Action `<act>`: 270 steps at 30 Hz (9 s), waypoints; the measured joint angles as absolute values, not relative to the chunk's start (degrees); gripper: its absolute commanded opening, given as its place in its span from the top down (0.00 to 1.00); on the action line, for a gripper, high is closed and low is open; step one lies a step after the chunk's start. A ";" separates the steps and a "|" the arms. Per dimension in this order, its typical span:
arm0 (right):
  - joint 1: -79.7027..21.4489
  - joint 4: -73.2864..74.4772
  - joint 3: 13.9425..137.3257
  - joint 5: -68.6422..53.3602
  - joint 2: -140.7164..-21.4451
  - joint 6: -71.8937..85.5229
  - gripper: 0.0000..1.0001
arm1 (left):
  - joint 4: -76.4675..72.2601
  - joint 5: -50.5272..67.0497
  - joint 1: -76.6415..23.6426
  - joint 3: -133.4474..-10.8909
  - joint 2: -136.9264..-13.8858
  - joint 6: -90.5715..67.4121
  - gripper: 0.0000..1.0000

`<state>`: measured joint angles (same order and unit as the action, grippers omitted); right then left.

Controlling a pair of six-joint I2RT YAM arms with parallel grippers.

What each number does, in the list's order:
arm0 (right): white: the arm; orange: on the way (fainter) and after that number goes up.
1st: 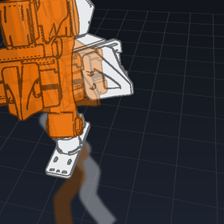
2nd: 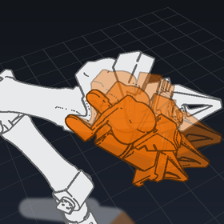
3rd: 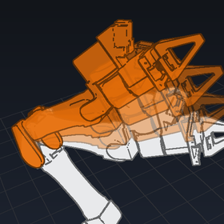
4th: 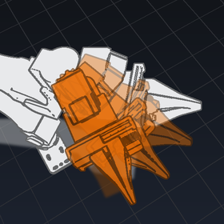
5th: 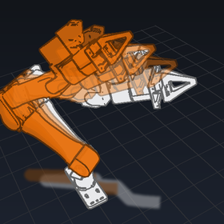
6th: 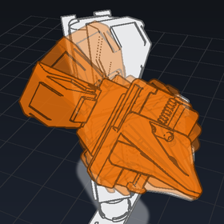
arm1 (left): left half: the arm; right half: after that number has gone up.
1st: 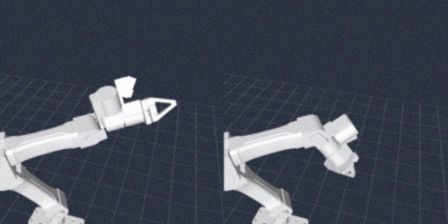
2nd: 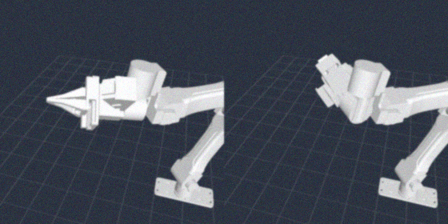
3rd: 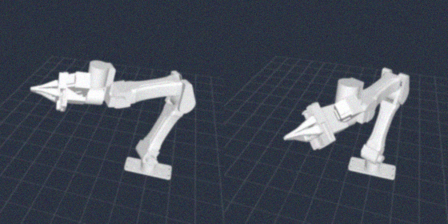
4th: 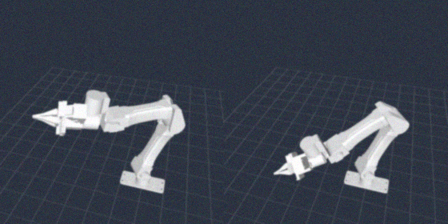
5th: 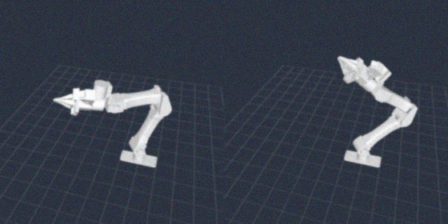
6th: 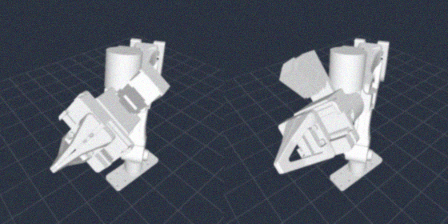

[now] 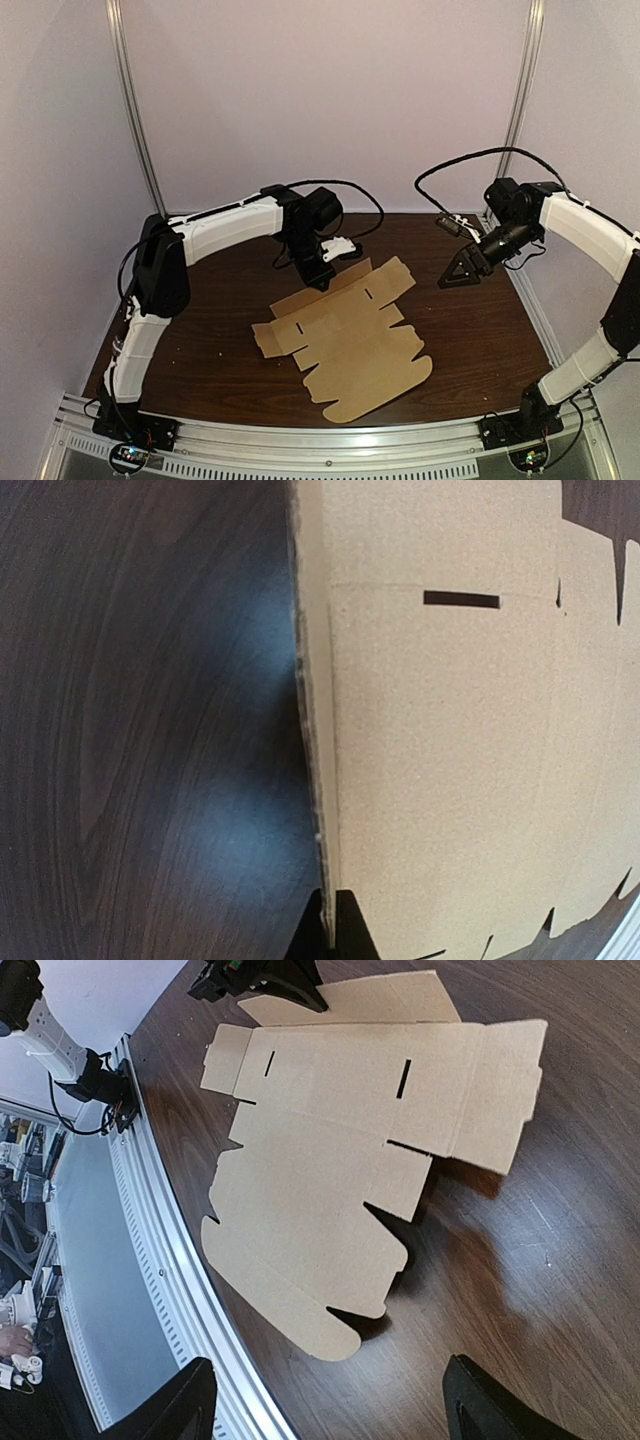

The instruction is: Fold the paper box

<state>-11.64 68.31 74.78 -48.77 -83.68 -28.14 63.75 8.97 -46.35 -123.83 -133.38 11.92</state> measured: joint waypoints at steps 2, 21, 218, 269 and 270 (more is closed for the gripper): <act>-11.57 68.55 74.78 -49.04 -83.68 -28.23 0.21 | 64.42 8.27 -47.68 -125.32 -134.54 13.23 1.00; -11.77 65.17 69.52 -48.38 -84.25 -28.47 0.21 | 45.15 -12.86 -51.57 -78.00 -89.91 -21.17 0.30; -24.34 72.69 84.29 -47.59 -97.95 -31.27 1.00 | 27.92 24.82 -49.15 -89.73 -105.10 -16.80 0.70; -25.47 72.27 81.76 -47.09 -91.96 -38.98 0.98 | 34.35 28.60 -45.69 -87.55 -98.56 -1.72 0.52; -25.50 72.29 81.76 -47.09 -92.05 -38.98 0.98 | 34.30 29.28 -45.78 -87.42 -98.56 -1.74 0.52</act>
<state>-25.50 72.29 81.76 -47.09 -92.05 -38.98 34.30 29.28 -45.78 -87.42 -98.56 -1.74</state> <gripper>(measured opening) 0.020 0.486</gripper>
